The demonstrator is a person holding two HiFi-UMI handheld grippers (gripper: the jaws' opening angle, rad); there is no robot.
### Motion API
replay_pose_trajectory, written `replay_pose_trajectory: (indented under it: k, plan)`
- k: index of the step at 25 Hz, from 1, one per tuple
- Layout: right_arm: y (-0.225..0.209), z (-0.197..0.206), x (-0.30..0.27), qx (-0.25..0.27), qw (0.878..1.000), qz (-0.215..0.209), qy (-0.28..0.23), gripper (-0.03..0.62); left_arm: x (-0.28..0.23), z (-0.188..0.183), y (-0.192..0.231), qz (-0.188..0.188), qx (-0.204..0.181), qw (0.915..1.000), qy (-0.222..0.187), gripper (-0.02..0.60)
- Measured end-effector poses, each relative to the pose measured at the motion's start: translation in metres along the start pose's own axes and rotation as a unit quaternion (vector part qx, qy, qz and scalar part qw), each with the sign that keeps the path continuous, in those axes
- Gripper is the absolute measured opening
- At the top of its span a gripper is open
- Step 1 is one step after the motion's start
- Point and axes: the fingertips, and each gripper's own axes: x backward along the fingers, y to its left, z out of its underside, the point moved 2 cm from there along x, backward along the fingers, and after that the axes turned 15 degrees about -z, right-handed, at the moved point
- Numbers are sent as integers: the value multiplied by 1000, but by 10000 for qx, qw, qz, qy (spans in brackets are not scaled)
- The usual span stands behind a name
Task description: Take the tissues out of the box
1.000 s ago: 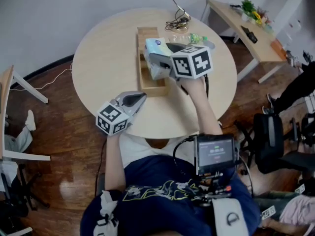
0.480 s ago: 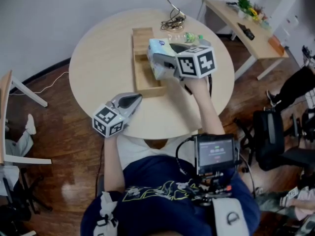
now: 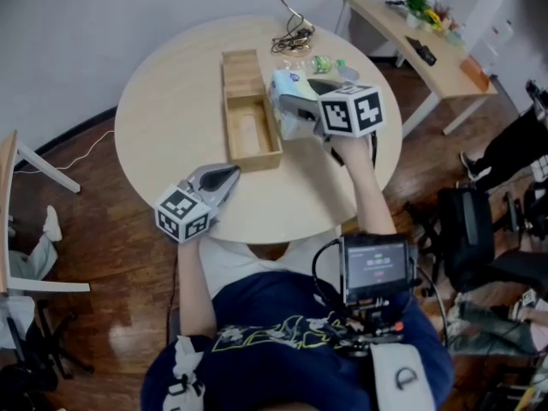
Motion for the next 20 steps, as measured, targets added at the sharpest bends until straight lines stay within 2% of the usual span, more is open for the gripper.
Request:
replay_pose_trajectory:
  k: [6, 10, 13, 20]
  plan:
    - [-15, 12, 11, -164, 9996, 218, -3, 325, 1, 5, 6, 56, -70, 10000, 16, 0]
    - [-22, 17, 5, -211, 9994, 269, 54, 324, 6, 5, 15, -20, 30, 10000, 18, 0]
    - [-19, 22, -1, -264, 9995, 138, 42, 325, 13, 4, 20, -85, 47, 9999, 93, 0]
    - [-18, 41, 9, -451, 9987, 141, 196, 324, 19, 6, 16, -120, 18, 9998, 178, 0]
